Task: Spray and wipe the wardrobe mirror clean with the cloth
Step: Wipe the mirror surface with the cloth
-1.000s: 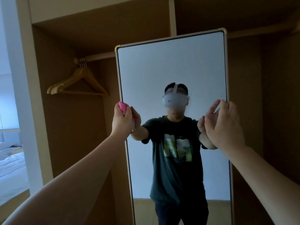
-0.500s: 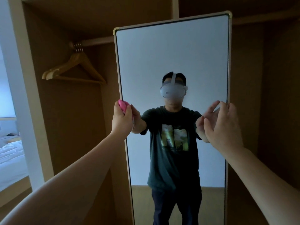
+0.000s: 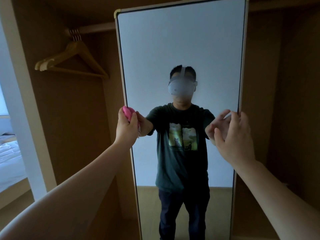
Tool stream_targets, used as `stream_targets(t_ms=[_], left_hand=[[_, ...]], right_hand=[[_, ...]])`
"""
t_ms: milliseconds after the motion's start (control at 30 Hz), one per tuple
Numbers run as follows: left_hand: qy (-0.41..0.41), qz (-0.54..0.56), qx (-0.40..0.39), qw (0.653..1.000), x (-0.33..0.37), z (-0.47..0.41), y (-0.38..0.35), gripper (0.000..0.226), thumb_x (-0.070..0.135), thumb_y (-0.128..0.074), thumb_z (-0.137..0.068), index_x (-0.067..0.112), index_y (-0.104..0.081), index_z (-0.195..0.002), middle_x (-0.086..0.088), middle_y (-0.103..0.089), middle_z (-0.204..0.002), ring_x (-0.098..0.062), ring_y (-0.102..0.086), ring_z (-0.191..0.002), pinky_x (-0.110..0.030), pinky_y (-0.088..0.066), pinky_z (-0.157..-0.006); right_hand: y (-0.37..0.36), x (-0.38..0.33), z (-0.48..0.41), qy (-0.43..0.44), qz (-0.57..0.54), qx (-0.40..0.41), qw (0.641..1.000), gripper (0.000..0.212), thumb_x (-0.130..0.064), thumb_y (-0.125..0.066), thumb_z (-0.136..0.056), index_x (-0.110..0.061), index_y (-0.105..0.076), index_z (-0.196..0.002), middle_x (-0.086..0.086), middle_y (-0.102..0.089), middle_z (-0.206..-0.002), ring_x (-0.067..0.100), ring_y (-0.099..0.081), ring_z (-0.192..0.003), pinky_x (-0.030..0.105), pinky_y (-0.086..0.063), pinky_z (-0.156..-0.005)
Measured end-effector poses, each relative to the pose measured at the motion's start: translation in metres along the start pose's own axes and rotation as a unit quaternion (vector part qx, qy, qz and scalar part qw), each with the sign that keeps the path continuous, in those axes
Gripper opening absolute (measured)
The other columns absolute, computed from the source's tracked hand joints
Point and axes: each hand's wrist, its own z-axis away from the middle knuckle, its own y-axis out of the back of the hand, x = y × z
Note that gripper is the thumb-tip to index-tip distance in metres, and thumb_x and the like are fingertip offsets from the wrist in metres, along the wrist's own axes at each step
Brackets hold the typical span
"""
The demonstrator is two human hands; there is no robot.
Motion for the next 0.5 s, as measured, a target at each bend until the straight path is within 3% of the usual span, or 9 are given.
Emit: stream_targets(t_ms=[67, 233, 500], left_hand=[[0.011, -0.002, -0.005, 1.000, -0.004, 0.002, 0.001, 0.008, 0.037, -0.044, -0.096, 0.042, -0.040, -0.101, -0.003, -0.064, -0.089, -0.020, -0.068, -0.076, -0.035, -0.060, -0.058], [0.024, -0.008, -0.023, 0.999, -0.013, 0.009, 0.002, 0.023, 0.028, -0.047, -0.095, 0.037, -0.036, -0.114, -0.003, -0.062, -0.093, -0.019, -0.068, -0.075, -0.023, -0.055, -0.047], [0.062, -0.001, -0.045, 0.997, -0.024, 0.023, 0.004, 0.043, 0.010, -0.048, -0.089, 0.033, -0.036, -0.123, -0.004, -0.059, -0.097, -0.020, -0.065, -0.082, -0.021, -0.053, -0.048]], right_hand=[[-0.001, 0.002, 0.004, -0.004, -0.001, -0.005, 1.000, 0.054, -0.041, -0.054, -0.086, -0.014, -0.037, -0.130, 0.017, -0.042, -0.131, 0.032, -0.053, -0.113, 0.038, -0.053, -0.083], [-0.003, 0.007, 0.017, -0.012, -0.007, -0.019, 1.000, 0.053, -0.036, -0.057, -0.087, -0.014, -0.037, -0.131, 0.016, -0.043, -0.130, 0.031, -0.052, -0.112, 0.040, -0.055, -0.083], [-0.005, 0.014, 0.038, -0.033, -0.013, -0.052, 0.998, 0.057, -0.035, -0.059, -0.088, -0.013, -0.035, -0.135, 0.016, -0.043, -0.134, 0.030, -0.052, -0.116, 0.046, -0.057, -0.083]])
